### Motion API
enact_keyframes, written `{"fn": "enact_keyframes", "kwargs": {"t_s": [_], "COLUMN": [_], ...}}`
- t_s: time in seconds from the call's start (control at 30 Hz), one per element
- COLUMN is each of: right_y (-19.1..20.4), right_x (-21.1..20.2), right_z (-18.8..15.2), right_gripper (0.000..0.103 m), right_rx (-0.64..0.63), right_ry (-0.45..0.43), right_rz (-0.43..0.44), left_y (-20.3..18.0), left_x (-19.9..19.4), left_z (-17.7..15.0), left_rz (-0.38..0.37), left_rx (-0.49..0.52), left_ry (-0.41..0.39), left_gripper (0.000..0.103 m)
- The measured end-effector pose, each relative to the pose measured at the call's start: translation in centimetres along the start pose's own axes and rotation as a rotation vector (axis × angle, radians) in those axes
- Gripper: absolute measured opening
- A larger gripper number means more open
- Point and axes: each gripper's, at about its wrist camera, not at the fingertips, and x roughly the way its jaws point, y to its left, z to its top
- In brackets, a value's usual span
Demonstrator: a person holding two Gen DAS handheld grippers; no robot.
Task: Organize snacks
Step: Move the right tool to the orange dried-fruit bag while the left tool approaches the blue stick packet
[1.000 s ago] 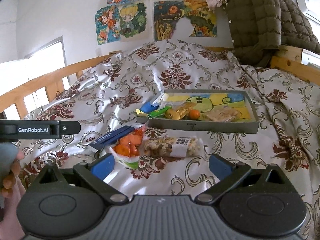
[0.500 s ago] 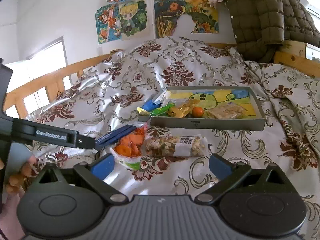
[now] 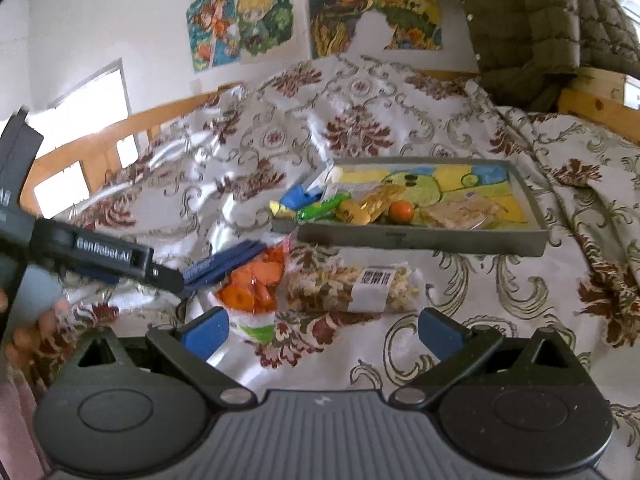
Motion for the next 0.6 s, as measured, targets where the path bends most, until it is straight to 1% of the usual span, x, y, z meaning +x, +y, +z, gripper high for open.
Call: {"fn": "enact_keyframes", "kwargs": {"t_s": [0.07,0.1,0.23,0.33,0.4,0.5,0.53,0.6], "right_y": [0.3,0.5,1.0,1.1,1.2,1.6,1.7,2.0], "right_x": [0.4,0.6,1.7,2.9,3.9,5.5,6.0,7.1], "right_z": [-0.1,-0.2,-0.3,-0.3,-0.1,0.4,0.5,0.9], "right_gripper": [0.103,0.103,0.103,0.103,0.103,0.103,0.103,0.103], "right_rx": [-0.032,-0.047,-0.079,-0.080,-0.072,-0.068,-0.062,-0.046], "right_ry": [0.018,0.026,0.048,0.068,0.086,0.095,0.095,0.095], "right_rz": [0.007,0.012,0.027,0.046,0.065,0.093,0.101,0.117], "left_y": [0.5,0.7,1.9,1.7,1.1,0.2,-0.2,-0.8], "left_x": [0.4,0.5,1.9,2.7,2.6,2.3,2.3,2.8], "left_z": [0.7,0.9,1.4,1.5,1.8,1.9,1.8,1.7], "left_rz": [0.003,0.011,0.016,0.014,0.004,-0.002,0.004,0.013], "left_rx": [0.043,0.048,0.003,0.024,0.082,0.186,0.223,0.303], "left_ry": [-0.009,-0.015,-0.011,-0.011,-0.041,-0.117,-0.129,-0.124], "left_gripper": [0.102,0.102,0.102,0.102,0.102,0.102,0.102,0.101]}}
